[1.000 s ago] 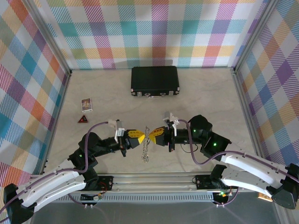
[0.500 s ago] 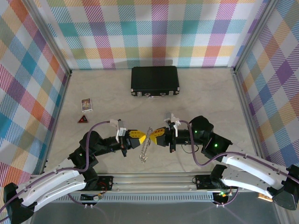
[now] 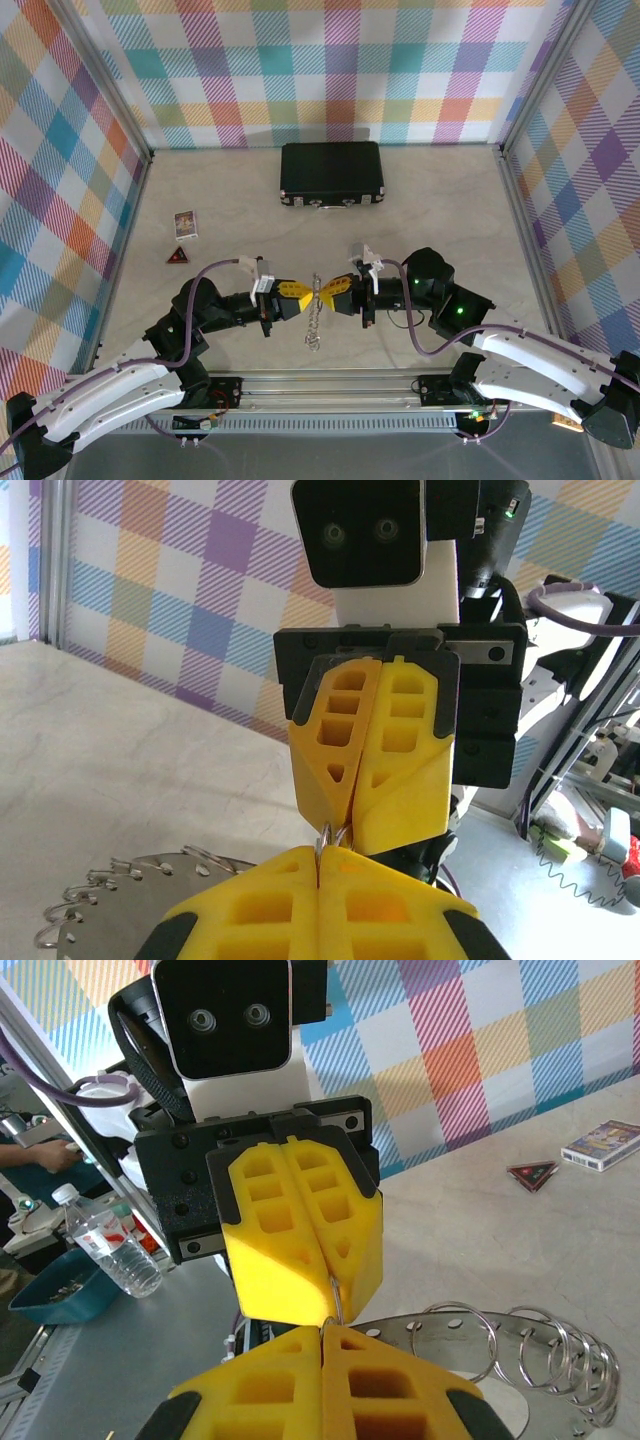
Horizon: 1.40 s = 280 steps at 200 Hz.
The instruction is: Put the keys on the keyring
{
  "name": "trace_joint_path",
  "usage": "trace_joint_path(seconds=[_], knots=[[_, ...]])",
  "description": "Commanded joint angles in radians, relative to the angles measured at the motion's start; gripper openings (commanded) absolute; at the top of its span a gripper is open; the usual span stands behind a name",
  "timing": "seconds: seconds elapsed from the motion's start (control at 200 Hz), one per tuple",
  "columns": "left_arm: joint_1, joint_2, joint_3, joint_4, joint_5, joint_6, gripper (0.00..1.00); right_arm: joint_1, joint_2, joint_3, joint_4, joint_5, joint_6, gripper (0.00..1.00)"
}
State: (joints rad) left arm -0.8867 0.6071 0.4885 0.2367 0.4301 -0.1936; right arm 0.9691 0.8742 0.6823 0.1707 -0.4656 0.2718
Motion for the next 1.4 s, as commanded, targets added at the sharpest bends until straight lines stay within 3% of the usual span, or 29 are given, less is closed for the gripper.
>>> trace_joint_path(seconds=[0.0, 1.395], knots=[[0.009, -0.002, 0.039, -0.016, 0.0, 0.023, 0.0, 0.008, -0.011, 0.02, 0.044, -0.067, -0.026, 0.0], [0.009, -0.003, 0.056, 0.064, -0.028, -0.032, 0.0, 0.007, -0.075, 0.025, -0.108, -0.117, -0.135, 0.0]])
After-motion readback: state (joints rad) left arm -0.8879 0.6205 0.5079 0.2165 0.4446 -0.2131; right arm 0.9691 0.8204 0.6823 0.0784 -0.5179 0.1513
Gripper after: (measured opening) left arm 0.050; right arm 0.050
